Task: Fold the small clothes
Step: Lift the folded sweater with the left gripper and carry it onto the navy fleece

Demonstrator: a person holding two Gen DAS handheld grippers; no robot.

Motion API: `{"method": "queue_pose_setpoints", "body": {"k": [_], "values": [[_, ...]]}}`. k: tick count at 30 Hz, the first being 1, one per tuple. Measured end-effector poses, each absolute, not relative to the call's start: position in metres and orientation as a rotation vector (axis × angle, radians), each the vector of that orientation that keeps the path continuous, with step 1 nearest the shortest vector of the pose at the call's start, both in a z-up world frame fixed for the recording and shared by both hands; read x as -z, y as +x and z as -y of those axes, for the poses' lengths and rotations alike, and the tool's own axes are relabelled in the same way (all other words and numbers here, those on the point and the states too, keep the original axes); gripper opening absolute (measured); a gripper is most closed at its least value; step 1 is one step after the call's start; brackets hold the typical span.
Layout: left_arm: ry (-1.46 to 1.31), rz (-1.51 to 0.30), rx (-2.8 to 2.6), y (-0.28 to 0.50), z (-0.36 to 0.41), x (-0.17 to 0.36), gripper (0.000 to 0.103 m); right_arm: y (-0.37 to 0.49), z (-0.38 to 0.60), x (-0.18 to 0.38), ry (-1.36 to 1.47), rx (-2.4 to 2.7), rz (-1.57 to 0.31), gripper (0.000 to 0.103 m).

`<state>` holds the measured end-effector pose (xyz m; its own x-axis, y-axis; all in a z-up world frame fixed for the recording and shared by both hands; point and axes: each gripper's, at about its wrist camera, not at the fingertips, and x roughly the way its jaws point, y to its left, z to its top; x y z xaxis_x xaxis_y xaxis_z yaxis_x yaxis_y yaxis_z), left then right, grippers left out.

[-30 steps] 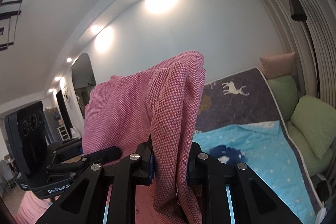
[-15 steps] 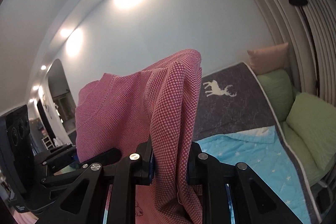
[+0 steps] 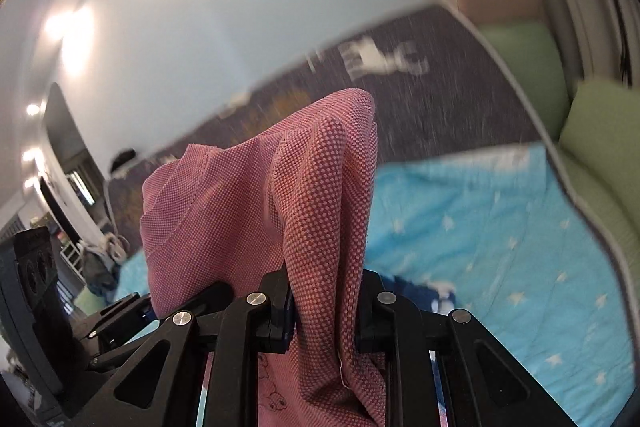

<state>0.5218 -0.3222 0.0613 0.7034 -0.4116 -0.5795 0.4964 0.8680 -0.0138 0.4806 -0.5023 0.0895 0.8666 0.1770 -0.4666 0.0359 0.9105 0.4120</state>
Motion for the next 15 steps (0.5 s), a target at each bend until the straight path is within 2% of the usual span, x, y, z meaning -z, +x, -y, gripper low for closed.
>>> {"method": "queue_pose_setpoints", "body": {"k": [3,5,7,8,12,13,14,15], "values": [[0.196,-0.689,0.416,0.551,0.331,-0.009,0.035,0.522,0.5,-0.033,0.386,-0.017,-0.616,0.025],[0.264,-0.728,0.349,0.559,0.337,0.027,0.041,0.545,0.5,0.001,0.339,0.06,-0.696,0.029],[0.267,-0.658,0.353,0.558,0.334,0.042,0.044,0.554,0.505,0.024,0.319,0.112,-0.747,0.031],[0.242,-0.632,0.373,0.556,0.331,0.044,0.046,0.556,0.509,0.04,0.327,0.128,-0.761,0.039],[0.186,-0.644,0.394,0.56,0.326,0.049,0.05,0.546,0.548,0.069,0.569,0.059,-0.733,0.054],[0.209,-0.634,0.389,0.554,0.33,0.048,0.051,0.543,0.555,0.072,0.615,0.059,-0.737,0.062],[0.231,-0.625,0.379,0.553,0.332,0.047,0.052,0.54,0.562,0.075,0.668,0.061,-0.742,0.067],[0.241,-0.621,0.373,0.552,0.334,0.046,0.053,0.536,0.569,0.077,0.698,0.061,-0.74,0.067]]}}
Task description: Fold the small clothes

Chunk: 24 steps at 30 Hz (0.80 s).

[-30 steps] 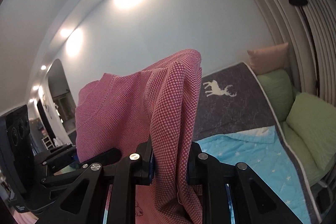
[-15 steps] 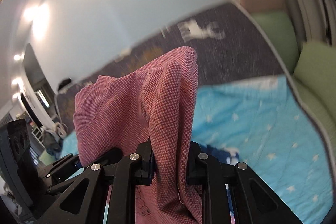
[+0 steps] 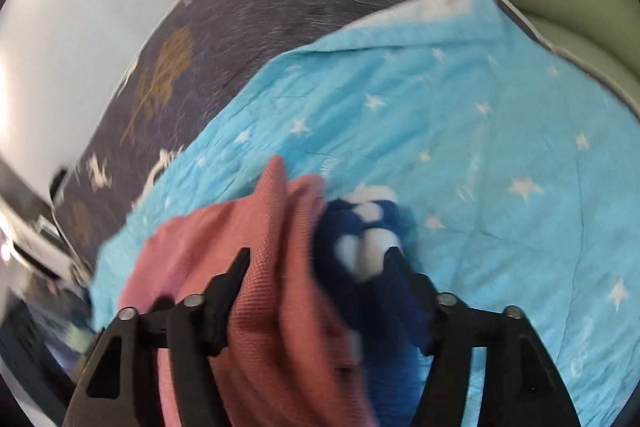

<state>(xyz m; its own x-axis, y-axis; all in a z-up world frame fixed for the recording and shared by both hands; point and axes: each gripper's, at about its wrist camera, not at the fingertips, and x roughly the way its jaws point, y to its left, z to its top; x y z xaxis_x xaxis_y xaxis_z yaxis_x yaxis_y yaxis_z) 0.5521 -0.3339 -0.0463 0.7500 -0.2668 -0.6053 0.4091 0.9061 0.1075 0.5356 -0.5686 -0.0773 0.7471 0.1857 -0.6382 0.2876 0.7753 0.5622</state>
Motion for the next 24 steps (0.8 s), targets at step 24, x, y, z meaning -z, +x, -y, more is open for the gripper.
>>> {"method": "queue_pose_setpoints", "body": {"k": [24], "values": [[0.163,-0.542,0.484,0.266,0.19,-0.058,0.085,0.167,0.435,-0.044,0.345,0.093,-0.623,0.068]]}}
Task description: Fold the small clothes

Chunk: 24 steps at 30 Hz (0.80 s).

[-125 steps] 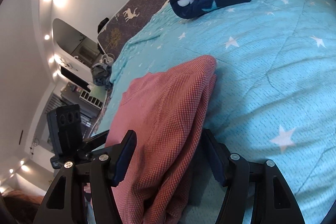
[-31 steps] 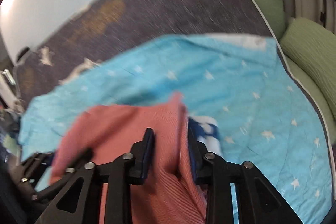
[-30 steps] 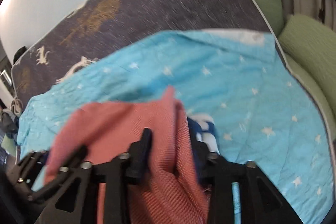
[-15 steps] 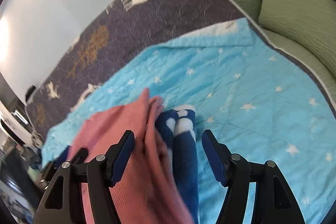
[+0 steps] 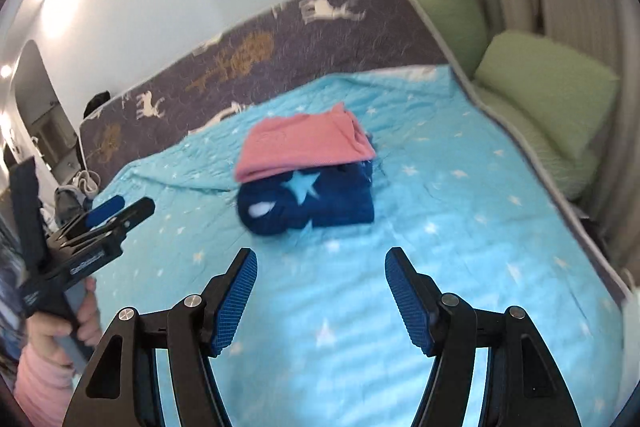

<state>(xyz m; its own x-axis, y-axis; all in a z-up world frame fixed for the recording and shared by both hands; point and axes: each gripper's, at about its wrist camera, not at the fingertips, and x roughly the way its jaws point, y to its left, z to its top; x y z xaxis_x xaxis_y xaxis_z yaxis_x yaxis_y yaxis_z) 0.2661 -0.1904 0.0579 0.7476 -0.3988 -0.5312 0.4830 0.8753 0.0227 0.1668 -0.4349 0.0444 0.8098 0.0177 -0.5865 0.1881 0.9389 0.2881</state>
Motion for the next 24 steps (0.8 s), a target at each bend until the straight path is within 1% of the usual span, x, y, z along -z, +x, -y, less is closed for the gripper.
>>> {"method": "queue_pose_setpoints", "body": {"k": [2,5,8,13,24], "values": [[0.153,-0.504,0.482,0.224,0.182,-0.068,0.092,0.127,0.419,-0.052,0.338,0.105,-0.579,0.068],[0.14,-0.466,0.479,0.167,0.171,-0.084,0.097,0.074,0.396,-0.065,0.319,0.112,-0.537,0.068],[0.119,-0.452,0.489,0.12,0.159,-0.098,0.1,0.026,0.366,-0.08,0.222,0.15,-0.507,0.07],[0.115,-0.414,0.432,0.071,0.142,-0.106,0.101,-0.021,0.331,-0.095,0.113,0.237,-0.473,0.077],[0.194,-0.399,0.364,0.023,0.107,-0.097,0.101,-0.068,0.297,-0.108,0.136,0.261,-0.416,0.081]]}}
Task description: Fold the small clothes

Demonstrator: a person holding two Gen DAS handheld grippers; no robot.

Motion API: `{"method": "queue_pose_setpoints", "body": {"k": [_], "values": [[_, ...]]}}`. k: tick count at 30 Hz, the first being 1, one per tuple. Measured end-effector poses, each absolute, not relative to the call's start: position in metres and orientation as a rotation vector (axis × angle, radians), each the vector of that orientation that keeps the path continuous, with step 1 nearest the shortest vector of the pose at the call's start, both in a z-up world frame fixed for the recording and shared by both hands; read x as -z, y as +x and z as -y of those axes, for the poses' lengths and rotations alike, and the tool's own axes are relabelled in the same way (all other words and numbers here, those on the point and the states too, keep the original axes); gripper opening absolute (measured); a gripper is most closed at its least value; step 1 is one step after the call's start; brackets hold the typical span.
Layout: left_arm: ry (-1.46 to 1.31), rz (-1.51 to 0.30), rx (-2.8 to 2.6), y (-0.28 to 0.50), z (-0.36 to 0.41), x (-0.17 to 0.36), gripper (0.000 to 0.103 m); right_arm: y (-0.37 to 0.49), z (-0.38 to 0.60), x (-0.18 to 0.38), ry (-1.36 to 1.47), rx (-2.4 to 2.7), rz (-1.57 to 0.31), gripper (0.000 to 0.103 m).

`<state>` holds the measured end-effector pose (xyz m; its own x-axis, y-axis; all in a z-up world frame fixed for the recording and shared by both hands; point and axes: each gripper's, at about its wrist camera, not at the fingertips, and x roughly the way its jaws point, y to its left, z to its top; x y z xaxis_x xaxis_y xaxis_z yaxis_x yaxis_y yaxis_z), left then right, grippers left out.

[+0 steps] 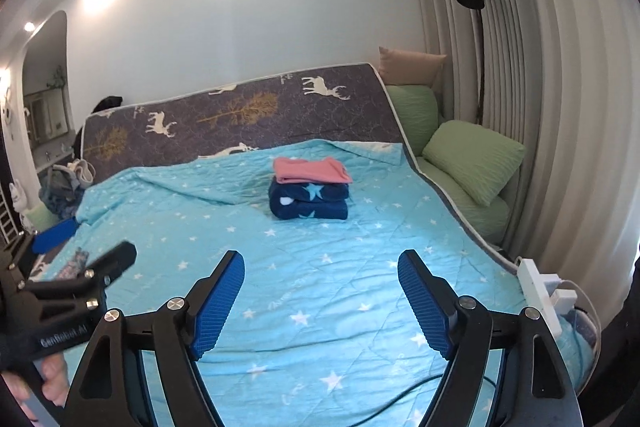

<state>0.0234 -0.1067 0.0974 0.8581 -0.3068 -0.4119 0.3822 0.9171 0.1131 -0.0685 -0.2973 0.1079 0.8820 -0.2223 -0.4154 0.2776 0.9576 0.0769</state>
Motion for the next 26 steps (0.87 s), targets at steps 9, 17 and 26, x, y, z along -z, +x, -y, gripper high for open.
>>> {"method": "queue_pose_setpoints", "body": {"k": [9,17,26], "values": [[0.169,-0.395,0.348,0.017,0.096,-0.096,0.101,-0.07,0.283,-0.107,0.121,0.258,-0.421,0.082],[0.184,-0.403,0.359,0.014,0.098,-0.093,0.101,-0.069,0.281,-0.104,0.119,0.255,-0.431,0.082],[0.186,-0.437,0.352,0.02,0.099,-0.089,0.101,-0.066,0.279,-0.102,0.117,0.253,-0.44,0.082]]}}
